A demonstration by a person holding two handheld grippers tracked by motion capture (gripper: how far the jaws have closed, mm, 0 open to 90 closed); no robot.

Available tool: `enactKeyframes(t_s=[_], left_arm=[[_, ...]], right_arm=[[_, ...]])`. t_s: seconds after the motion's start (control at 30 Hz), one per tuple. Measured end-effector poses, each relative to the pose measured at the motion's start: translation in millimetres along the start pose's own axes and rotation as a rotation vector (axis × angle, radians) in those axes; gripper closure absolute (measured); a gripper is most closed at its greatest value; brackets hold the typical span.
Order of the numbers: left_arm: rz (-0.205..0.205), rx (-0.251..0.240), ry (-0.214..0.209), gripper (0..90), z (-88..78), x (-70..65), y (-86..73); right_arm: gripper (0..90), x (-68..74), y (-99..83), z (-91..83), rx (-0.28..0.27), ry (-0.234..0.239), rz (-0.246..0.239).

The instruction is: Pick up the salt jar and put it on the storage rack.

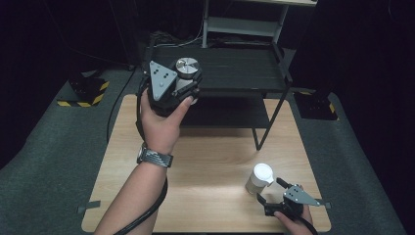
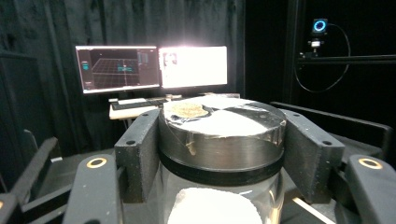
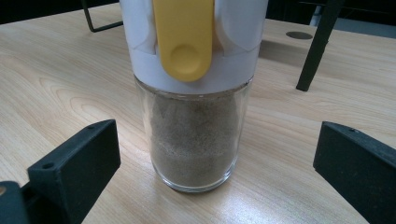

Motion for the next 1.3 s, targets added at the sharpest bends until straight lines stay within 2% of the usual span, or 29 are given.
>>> enactKeyframes(t_s=[0.1,0.17,0.3,0.57,0.97,1.3], left_arm=[[0.007,0.003,0.013,34.9,4.6,0.8,3.6],[-0.002,0.004,0.022,34.9,11.3,2.6,7.1],[0.011,0.01,0.04,34.9,21.7,2.7,11.4],[0.008,0.02,0.07,34.9,41.2,4.8,14.2],[-0.001,0.028,0.072,34.9,64.0,3.4,6.0],[-0.005,0.032,0.073,34.9,69.6,2.4,4.5]], right_arm=[[0.2,-0.2,-0.2,-0.1,-0.001,0.0,-0.001],[0.2,-0.5,-0.3,-0.4,-0.001,0.001,0.001],[0.2,-0.6,-0.6,-0.4,-0.003,0.0,0.0],[0.2,-0.9,-0.7,-0.7,-0.003,0.003,0.003],[0.2,-1.9,-1.7,-1.6,-0.009,0.007,0.007],[0.2,-2.1,-2.2,-2.3,-0.012,0.007,0.009]])
Point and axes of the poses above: each handheld gripper's, and its own axes: z roughly forward along the jaws, y roughly out of its top, x roughly to its left, the point moved 3 cm from there along z, roughly forward along the jaws
